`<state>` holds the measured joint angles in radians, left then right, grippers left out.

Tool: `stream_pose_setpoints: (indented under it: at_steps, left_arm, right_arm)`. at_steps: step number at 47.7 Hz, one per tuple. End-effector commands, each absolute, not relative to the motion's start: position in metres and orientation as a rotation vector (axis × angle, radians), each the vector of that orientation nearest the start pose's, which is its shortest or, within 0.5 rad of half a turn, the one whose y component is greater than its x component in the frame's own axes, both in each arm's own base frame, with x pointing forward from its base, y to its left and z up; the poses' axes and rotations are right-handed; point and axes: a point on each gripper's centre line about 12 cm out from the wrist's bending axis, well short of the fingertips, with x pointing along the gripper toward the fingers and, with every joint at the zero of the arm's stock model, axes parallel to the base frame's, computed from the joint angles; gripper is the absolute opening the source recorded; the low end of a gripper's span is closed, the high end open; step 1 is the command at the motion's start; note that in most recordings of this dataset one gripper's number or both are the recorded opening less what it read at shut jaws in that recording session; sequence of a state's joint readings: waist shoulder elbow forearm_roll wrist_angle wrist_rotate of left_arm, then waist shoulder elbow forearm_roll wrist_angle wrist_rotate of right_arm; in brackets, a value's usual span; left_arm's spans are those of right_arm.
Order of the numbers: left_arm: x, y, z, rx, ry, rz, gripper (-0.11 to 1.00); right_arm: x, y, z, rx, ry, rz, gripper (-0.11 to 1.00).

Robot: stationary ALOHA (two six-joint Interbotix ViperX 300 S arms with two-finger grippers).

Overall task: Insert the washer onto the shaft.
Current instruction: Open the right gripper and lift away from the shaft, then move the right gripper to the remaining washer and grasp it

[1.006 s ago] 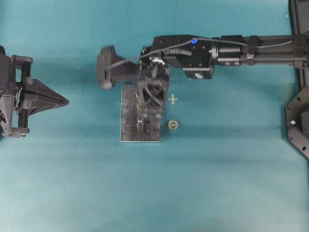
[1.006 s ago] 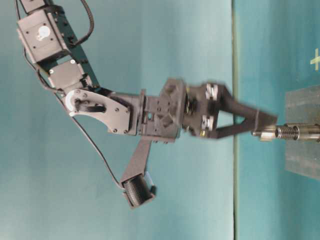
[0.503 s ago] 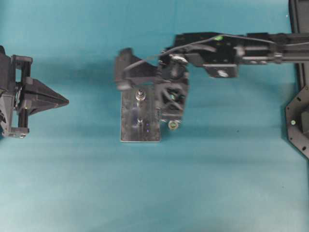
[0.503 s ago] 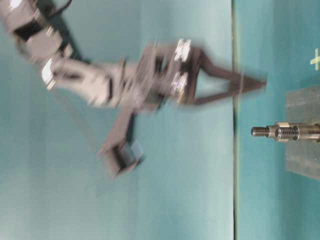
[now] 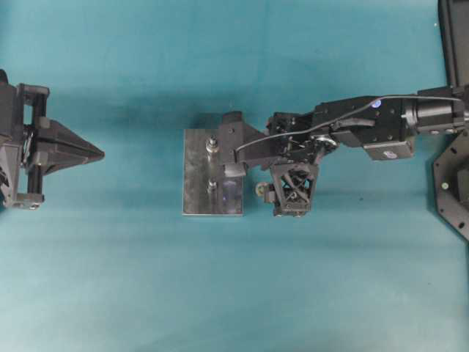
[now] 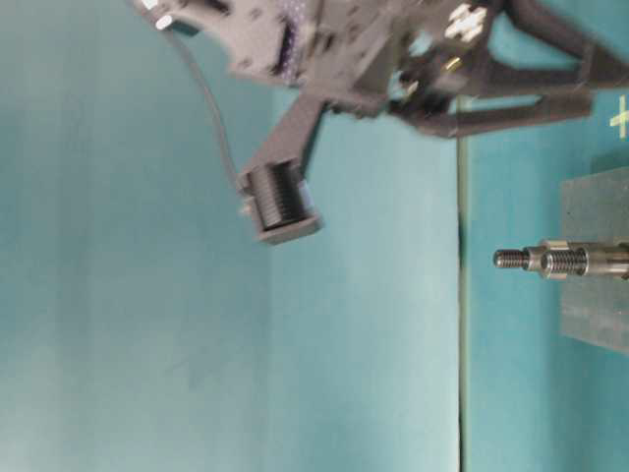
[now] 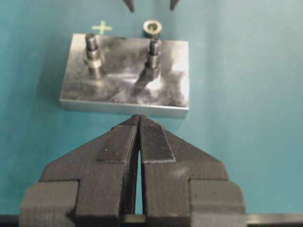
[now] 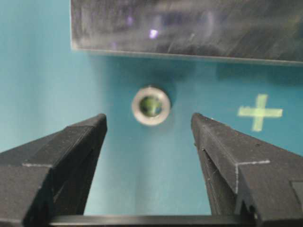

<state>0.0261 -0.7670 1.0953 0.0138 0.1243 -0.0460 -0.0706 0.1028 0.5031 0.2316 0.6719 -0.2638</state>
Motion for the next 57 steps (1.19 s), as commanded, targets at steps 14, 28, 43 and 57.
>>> stream_pose_setpoints:
  at_steps: [14, 28, 43, 57]
  left_arm:
    - [0.229, 0.006, 0.244, -0.037, 0.434, 0.035, 0.0]
    - [0.229, 0.006, 0.244, -0.037, 0.432, 0.034, 0.0]
    - [0.229, 0.006, 0.243, -0.037, 0.434, 0.034, 0.0]
    - [0.23, 0.006, 0.244, -0.04, 0.434, 0.035, 0.0]
  right_arm:
    - [0.38, -0.006, 0.127, 0.067, 1.232, 0.104, 0.76]
    - [0.382, -0.004, 0.115, 0.065, 1.243, 0.104, 0.76]
    - [0.381, 0.002, 0.105, 0.057, 1.273, 0.117, 0.68]
    - [0.378, 0.001, 0.105, 0.037, 1.309, 0.123, 0.33]
